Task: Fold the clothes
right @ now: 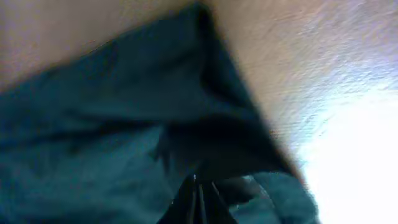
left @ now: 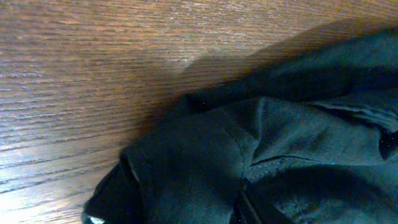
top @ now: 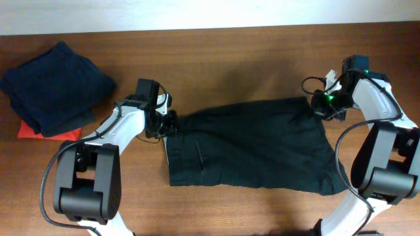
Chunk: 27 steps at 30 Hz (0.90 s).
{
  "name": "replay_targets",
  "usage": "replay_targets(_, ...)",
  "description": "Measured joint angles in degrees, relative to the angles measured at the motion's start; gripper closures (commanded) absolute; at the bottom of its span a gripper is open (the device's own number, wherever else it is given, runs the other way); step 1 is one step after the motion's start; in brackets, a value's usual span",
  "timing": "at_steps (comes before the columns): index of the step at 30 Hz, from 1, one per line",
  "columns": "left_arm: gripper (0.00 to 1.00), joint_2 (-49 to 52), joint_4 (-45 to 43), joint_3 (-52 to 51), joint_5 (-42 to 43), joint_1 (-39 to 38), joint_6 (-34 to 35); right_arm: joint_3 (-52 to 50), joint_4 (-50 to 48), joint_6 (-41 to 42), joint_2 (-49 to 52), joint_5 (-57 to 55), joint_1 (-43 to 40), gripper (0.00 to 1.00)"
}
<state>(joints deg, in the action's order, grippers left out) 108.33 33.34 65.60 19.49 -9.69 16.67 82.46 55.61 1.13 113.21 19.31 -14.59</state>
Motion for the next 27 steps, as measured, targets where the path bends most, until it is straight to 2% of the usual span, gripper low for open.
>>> replay_targets(2, 0.74, 0.0, -0.1, 0.0, 0.0, 0.0, 0.0, 7.6, 8.9, -5.0, -0.3, 7.8, -0.4, 0.96)
replay_targets(4, 0.74, 0.0, -0.1, 0.0, 0.0, 0.0, 0.0, 16.7, 11.6, -11.5, -2.3, 15.2, -0.2, 0.96)
replay_targets(5, 0.74, 0.0, -0.1, 0.0, 0.0, 0.0, 0.0, 18.7, 10.1, -13.5, -3.8, 15.1, 0.7, 0.96)
replay_targets(8, 0.75, 0.0, -0.1, 0.0, 0.0, 0.0, 0.0, 18.8, 5.4, -13.5, -2.2, 8.4, 4.9, 0.96)
replay_targets(11, 0.75, 0.0, 0.6, 0.0, -0.2, 0.0, 0.0, 18.8, 3.2, -5.2, 2.6, -6.3, 6.7, 0.96)
replay_targets(14, 0.75, 0.0, 2.1, 0.0, -1.1, 0.0, 0.0, 18.8, 2.6, 0.4, 7.8, -12.3, 5.5, 0.96)
replay_targets(15, 0.74, 0.0, 2.3, 0.0, -1.2, 0.0, 0.0, 18.8, 2.2, 1.3, 9.8, -12.9, 5.4, 0.90)
replay_targets(16, 0.69, 0.0, 2.5, 0.0, -1.3, 0.0, 0.0, 18.8, 2.1, 1.9, 11.6, -13.4, 5.4, 0.78)
replay_targets(17, 0.66, 0.0, 2.6, 0.0, -1.4, 0.0, 0.0, 18.8, 2.0, 2.5, 12.7, -13.7, 5.4, 0.73)
replay_targets(18, 0.54, 0.0, 2.8, 0.0, -1.5, 0.0, 0.1, 18.8, 2.2, 3.2, 13.2, -14.0, 5.4, 0.68)
replay_targets(21, 0.35, 0.0, 3.6, 0.0, -2.2, 0.0, -0.1, 22.0, 7.8, 3.6, 13.0, -14.2, 4.9, 0.63)
replay_targets(23, 0.30, 0.0, 5.0, 0.9, -2.0, 0.2, -0.7, 29.9, 15.8, 4.4, 10.8, -14.2, 3.2, 0.59)
replay_targets(24, 0.01, 0.0, 7.1, 2.3, -1.4, 0.8, -1.1, 35.4, 22.4, 4.8, 7.0, -14.4, 2.2, 0.59)
replay_targets(27, 0.01, -0.2, 19.1, 8.9, -1.9, 2.6, -3.5, 38.8, 34.9, 6.4, 1.8, -14.6, 0.0, 0.55)
